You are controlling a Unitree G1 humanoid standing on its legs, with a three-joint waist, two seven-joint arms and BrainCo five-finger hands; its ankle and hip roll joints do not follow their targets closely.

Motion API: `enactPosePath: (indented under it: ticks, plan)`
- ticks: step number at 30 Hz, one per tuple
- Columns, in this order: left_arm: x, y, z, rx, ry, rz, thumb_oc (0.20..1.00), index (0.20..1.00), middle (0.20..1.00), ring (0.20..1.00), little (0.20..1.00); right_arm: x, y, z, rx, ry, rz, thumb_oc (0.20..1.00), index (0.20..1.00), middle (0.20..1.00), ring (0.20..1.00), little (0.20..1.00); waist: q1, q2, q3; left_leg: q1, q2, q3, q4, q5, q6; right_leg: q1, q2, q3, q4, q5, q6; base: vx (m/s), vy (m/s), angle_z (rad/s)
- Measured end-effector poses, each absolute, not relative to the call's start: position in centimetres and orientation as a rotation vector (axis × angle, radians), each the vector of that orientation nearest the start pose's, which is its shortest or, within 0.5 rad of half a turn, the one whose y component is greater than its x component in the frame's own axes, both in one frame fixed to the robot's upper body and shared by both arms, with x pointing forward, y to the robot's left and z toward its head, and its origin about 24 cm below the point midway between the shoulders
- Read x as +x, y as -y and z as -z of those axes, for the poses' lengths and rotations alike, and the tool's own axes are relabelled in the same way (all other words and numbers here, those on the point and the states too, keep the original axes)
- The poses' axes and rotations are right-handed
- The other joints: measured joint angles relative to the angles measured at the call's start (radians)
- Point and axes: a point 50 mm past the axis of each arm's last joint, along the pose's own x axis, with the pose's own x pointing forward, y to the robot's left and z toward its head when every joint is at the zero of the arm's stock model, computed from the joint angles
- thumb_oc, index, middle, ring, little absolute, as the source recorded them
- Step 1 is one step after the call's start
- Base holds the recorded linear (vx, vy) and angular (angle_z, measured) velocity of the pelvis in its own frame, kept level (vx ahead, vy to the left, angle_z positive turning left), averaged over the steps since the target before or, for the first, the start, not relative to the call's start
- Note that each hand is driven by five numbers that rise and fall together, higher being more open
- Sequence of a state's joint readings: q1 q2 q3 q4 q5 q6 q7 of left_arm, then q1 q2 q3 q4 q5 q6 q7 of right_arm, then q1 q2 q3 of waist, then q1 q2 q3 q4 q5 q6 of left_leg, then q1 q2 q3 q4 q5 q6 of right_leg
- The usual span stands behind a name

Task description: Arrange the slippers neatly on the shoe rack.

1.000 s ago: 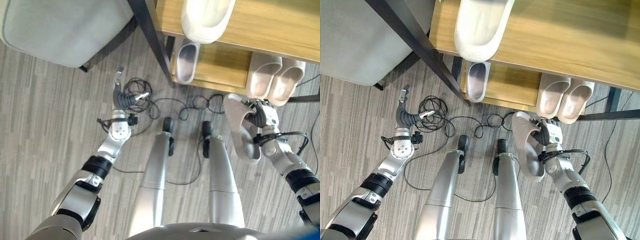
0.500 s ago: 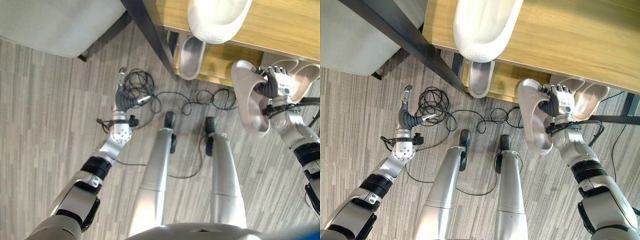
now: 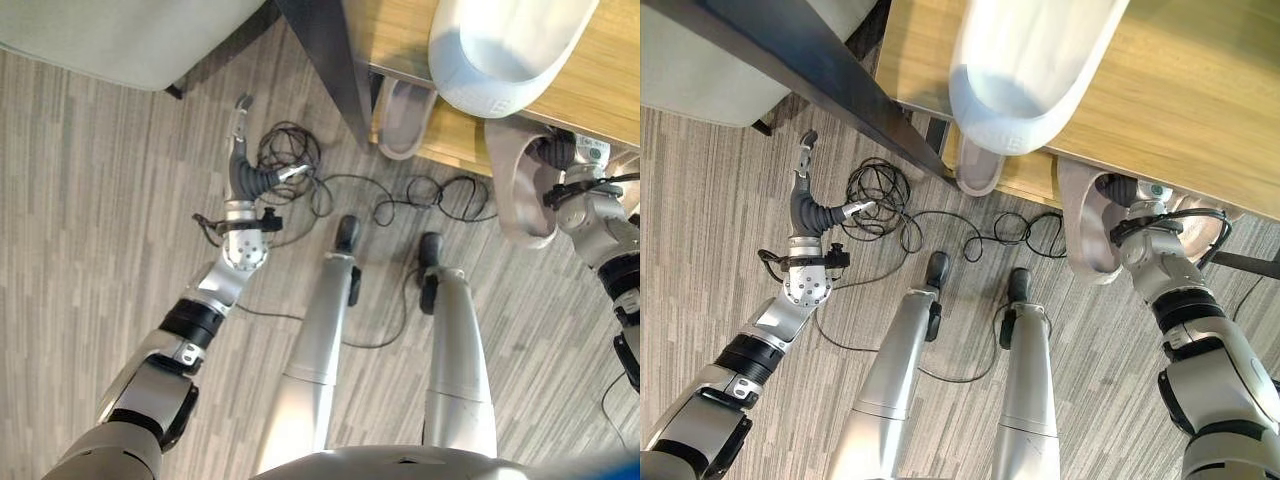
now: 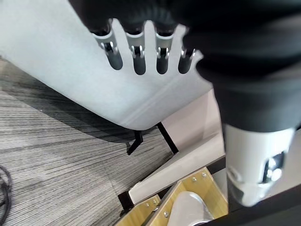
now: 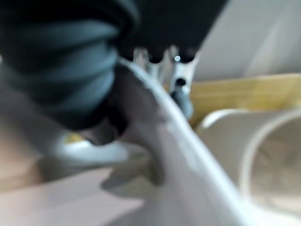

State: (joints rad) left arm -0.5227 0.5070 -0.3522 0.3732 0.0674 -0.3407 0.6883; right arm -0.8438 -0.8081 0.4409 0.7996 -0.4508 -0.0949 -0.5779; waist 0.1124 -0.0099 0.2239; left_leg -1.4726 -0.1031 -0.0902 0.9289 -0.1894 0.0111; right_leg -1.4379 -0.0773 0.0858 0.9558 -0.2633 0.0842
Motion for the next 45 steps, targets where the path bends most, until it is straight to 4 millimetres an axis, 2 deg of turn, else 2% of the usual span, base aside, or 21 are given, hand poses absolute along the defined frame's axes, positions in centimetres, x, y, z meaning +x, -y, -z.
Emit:
enactPosePath:
  ticks: [9, 18, 19, 20, 31, 39, 45]
  plan:
    - [32.4, -18.6, -14.0, 0.512, 0.631, -0.319, 1.000, 1.000, 1.000, 1.000, 1.000, 37.1, 28.3, -22.4, -1.326, 0.462, 0.574, 0.200, 0.200, 0.200, 0.200, 0.200, 0.012, -0.002, -0.004, -0.023, -0.011, -0.014, -0.028, 0.014, -0.005, -0.022, -0.018, -0.020, -0.013, 0.000, -0.001, 0.01, -0.004, 0.05]
    - [31.6, -18.8, -12.4, 0.531, 0.586, -0.305, 1.000, 1.000, 1.000, 1.000, 1.000, 37.0, 29.0, -23.0, -1.333, 0.455, 0.635, 0.200, 0.200, 0.200, 0.200, 0.200, 0.016, -0.003, -0.024, -0.050, -0.022, -0.035, -0.037, 0.026, -0.014, -0.047, -0.026, -0.037, -0.013, 0.000, -0.005, 0.01, -0.003, 0.02]
    - [31.6, -18.8, -12.2, 0.531, 0.583, -0.305, 1.000, 1.000, 1.000, 1.000, 1.000, 37.0, 29.0, -23.0, -1.331, 0.455, 0.637, 0.771, 0.771, 0.771, 0.771, 0.771, 0.016, -0.003, -0.024, -0.052, -0.022, -0.036, -0.037, 0.026, -0.014, -0.048, -0.026, -0.039, -0.013, 0.000, -0.005, 0.00, 0.000, 0.00]
    - [31.5, -18.9, -12.1, 0.532, 0.579, -0.305, 1.000, 1.000, 1.000, 1.000, 1.000, 37.0, 29.1, -22.9, -1.332, 0.454, 0.637, 1.000, 1.000, 1.000, 1.000, 1.000, 0.016, -0.003, -0.024, -0.054, -0.022, -0.037, -0.036, 0.026, -0.014, -0.049, -0.026, -0.040, -0.013, 0.000, -0.005, 0.00, 0.000, 0.00]
    - [31.4, -18.9, -12.0, 0.532, 0.578, -0.300, 1.000, 1.000, 1.000, 1.000, 1.000, 37.0, 29.0, -22.9, -1.329, 0.456, 0.647, 1.000, 1.000, 1.000, 1.000, 1.000, 0.019, -0.004, -0.042, -0.084, -0.035, -0.057, -0.036, 0.038, -0.024, -0.077, -0.031, -0.051, -0.004, 0.000, -0.006, 0.00, -0.002, 0.01]
    - [31.3, -18.8, -11.7, 0.537, 0.570, -0.291, 1.000, 1.000, 1.000, 1.000, 1.000, 37.0, 29.1, -22.9, -1.248, 0.443, 0.661, 1.000, 1.000, 1.000, 1.000, 1.000, 0.044, -0.004, -0.042, -0.084, -0.035, -0.059, -0.040, 0.041, -0.026, -0.078, -0.032, -0.054, -0.006, 0.001, -0.007, 0.00, 0.000, 0.00]
    - [31.0, -19.1, -11.1, 0.543, 0.550, -0.292, 1.000, 1.000, 1.000, 1.000, 1.000, 37.3, 28.5, -21.8, -1.119, 0.418, 0.701, 1.000, 1.000, 1.000, 1.000, 1.000, 0.042, -0.006, -0.042, -0.084, -0.035, -0.062, -0.053, 0.049, -0.027, -0.078, -0.034, -0.058, -0.015, 0.005, -0.008, 0.00, 0.000, 0.00]
